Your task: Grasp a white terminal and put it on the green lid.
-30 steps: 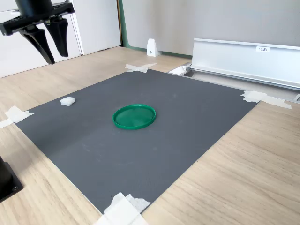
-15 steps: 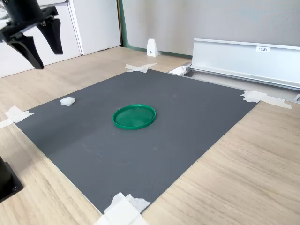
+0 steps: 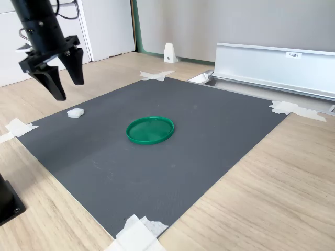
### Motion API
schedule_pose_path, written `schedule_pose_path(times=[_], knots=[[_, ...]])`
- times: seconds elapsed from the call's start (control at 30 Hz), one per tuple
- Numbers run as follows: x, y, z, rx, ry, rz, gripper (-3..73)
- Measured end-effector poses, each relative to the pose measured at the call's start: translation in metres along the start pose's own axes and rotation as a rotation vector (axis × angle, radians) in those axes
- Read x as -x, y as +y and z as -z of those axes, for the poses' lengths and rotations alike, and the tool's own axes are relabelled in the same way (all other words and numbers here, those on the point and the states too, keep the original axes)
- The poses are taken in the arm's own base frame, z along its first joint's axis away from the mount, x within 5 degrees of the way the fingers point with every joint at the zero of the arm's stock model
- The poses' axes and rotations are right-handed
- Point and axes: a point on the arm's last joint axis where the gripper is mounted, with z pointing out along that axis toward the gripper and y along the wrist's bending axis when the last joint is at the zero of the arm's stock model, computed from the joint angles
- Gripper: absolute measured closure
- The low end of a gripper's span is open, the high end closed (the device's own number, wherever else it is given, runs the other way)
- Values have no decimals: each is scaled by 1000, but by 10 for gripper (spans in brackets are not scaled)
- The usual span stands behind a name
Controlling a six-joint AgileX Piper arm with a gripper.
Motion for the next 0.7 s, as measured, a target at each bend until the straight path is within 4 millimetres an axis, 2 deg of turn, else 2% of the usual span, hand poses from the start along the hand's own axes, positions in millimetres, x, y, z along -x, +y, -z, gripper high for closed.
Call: schedule_pose_path(times=[0.37,0.7], knots=[[4,11,-21,13,-58,-53,-16],[6,7,-41,20,-51,-94,-16]])
